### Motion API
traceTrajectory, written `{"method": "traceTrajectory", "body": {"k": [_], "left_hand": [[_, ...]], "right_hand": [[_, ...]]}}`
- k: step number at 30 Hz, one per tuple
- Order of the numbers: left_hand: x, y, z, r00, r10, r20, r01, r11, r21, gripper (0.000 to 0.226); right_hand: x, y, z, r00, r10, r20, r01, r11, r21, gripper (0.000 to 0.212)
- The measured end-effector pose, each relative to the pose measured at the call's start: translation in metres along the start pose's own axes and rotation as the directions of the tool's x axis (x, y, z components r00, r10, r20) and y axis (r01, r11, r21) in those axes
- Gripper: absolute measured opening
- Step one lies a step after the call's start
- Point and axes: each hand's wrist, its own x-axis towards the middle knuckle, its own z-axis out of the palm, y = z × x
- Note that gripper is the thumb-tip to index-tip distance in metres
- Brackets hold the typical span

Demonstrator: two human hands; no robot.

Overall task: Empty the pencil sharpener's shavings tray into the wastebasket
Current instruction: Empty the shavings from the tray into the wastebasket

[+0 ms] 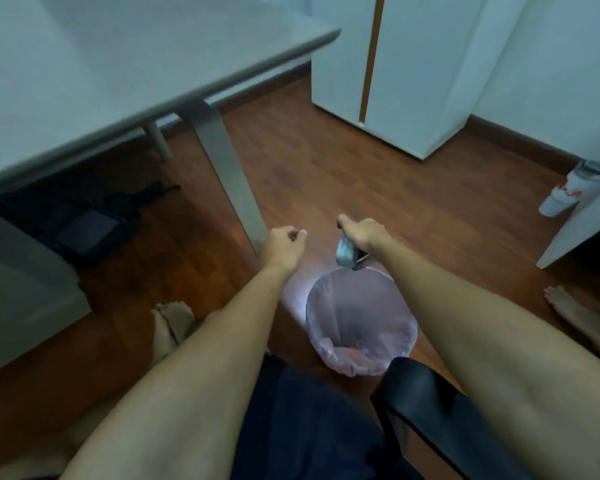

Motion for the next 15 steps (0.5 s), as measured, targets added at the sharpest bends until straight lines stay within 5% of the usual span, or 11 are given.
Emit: {"method": "traceTrajectory", "body": {"k": [5, 15], "left_hand": [[-0.006, 0.027, -0.064, 0.99, 0.055, -0.13, -0.067, 0.993, -0.093, 0.039], [-0.054, 0.05, -0.232, 0.912, 0.17, -0.373, -0.212, 0.974, -0.074, 0.046]], "right_hand": [[-0.049, -0.056, -0.012, 0.991, -0.101, 0.091, 0.061, 0.93, 0.362, 0.05], [-0.154, -0.194, -0.001, 0.9, -0.416, 0.131, 0.298, 0.806, 0.512, 0.039]]}}
